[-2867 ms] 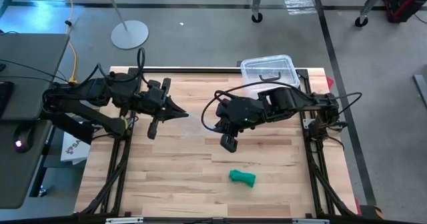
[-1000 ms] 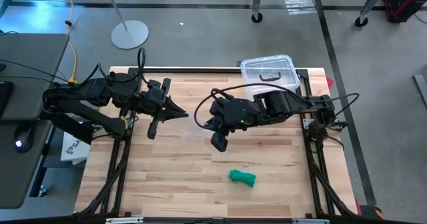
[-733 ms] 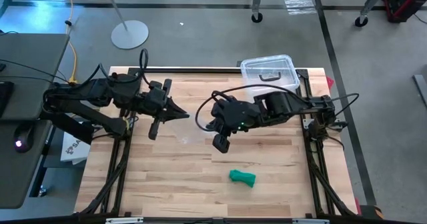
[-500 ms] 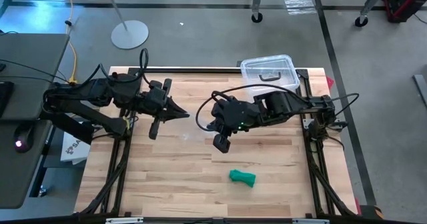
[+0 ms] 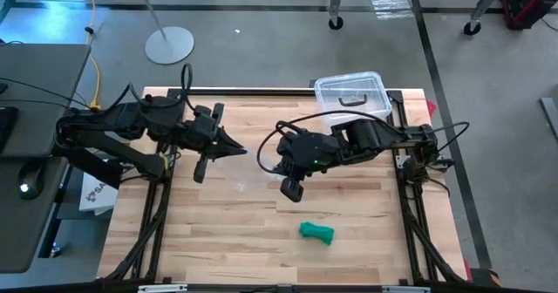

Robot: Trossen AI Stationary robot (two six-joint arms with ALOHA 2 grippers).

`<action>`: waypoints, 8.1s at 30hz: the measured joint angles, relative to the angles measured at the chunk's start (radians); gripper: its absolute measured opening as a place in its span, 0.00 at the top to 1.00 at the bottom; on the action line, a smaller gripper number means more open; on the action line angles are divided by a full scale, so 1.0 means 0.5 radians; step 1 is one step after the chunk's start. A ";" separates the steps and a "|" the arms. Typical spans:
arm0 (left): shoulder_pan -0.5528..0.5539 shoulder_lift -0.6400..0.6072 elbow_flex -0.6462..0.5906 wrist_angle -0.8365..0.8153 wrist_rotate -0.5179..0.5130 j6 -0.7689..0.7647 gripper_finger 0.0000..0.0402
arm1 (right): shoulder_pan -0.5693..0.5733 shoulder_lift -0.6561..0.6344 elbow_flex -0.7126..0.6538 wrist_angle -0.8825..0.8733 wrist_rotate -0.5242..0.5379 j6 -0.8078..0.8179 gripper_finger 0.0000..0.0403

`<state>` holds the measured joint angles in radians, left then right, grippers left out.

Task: Roll bandage
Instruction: Open the transparent zip bag

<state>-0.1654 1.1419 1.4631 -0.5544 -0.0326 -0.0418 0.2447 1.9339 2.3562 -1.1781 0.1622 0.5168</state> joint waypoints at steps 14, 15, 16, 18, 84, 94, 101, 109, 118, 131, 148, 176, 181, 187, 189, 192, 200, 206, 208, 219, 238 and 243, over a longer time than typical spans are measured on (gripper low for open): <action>0.001 -0.005 0.000 0.012 -0.001 0.000 1.00 | 0.001 -0.040 -0.002 -0.048 -0.078 0.088 0.72; 0.001 -0.005 0.000 0.011 -0.001 0.000 1.00 | 0.001 -0.061 -0.002 -0.039 -0.072 0.088 0.72; 0.000 -0.005 0.000 0.011 -0.001 0.000 1.00 | 0.001 -0.087 -0.002 -0.033 -0.062 0.088 0.72; 0.000 -0.005 0.000 0.006 0.001 0.000 1.00 | 0.001 -0.139 -0.002 -0.031 -0.021 0.086 0.72; 0.075 0.117 -0.127 0.067 0.066 -0.073 0.94 | -0.094 -0.062 -0.483 0.476 -0.344 -0.251 0.99; 0.256 0.109 -0.206 -0.453 0.089 -0.177 0.65 | -0.101 -0.071 -0.853 -0.145 -0.065 0.480 1.00; 0.264 0.112 -0.206 -0.395 0.052 -0.237 0.60 | -0.090 -0.118 -0.776 -0.349 0.122 0.650 1.00; 0.252 0.115 -0.206 -0.110 0.032 -0.356 0.64 | -0.060 -0.145 -0.677 0.195 0.095 0.441 1.00; 0.257 0.142 -0.203 0.127 -0.090 -0.755 0.73 | -0.013 -0.143 -0.385 0.421 0.546 0.251 1.00; 0.257 0.262 -0.204 0.504 0.151 -0.953 0.70 | -0.013 -0.146 -0.323 0.523 0.646 0.154 1.00; 0.225 0.252 -0.204 0.642 0.379 -0.539 0.99 | 0.051 -0.155 -0.326 0.607 0.588 -0.041 1.00; 0.253 0.089 -0.205 0.435 0.278 -0.556 1.00 | 0.074 -0.256 -0.327 0.567 0.584 0.034 0.75; 0.253 0.089 -0.205 0.452 0.293 -0.579 1.00 | 0.072 -0.239 -0.327 0.786 0.601 -0.200 0.84; 0.253 0.089 -0.205 0.536 0.294 -0.597 1.00 | 0.057 -0.235 -0.327 0.875 0.550 -0.366 0.89; 0.253 0.089 -0.205 0.561 0.294 -0.614 1.00 | 0.046 -0.232 -0.327 0.874 0.547 -0.368 0.91; 0.253 0.089 -0.205 0.588 0.296 -0.629 1.00 | 0.035 -0.227 -0.327 0.870 0.542 -0.374 0.97; 0.250 0.042 -0.205 0.582 0.364 -0.696 1.00 | 0.041 -0.259 -0.327 0.815 0.794 -0.361 1.00; 0.259 -0.104 -0.205 0.536 0.354 -0.696 1.00 | 0.051 -0.368 -0.327 0.712 0.876 -0.272 1.00; 0.280 -0.142 -0.205 0.527 0.343 -0.665 1.00 | 0.051 -0.395 -0.327 0.707 0.871 -0.273 1.00; 0.331 -0.128 -0.205 0.572 0.430 -0.665 1.00 | 0.029 -0.269 -0.326 1.396 0.693 -0.979 0.76; 0.343 -0.119 -0.204 0.703 0.531 -0.735 1.00 | -0.026 -0.170 -0.326 1.396 0.670 -0.881 0.99; 0.390 -0.219 -0.204 0.474 0.420 -0.680 1.00 | 0.030 -0.233 -0.326 1.180 0.802 -0.756 1.00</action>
<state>0.0297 1.0323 1.3609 -0.3173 0.1774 -0.3816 0.2600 1.8176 2.1933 -0.5880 0.5630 0.1386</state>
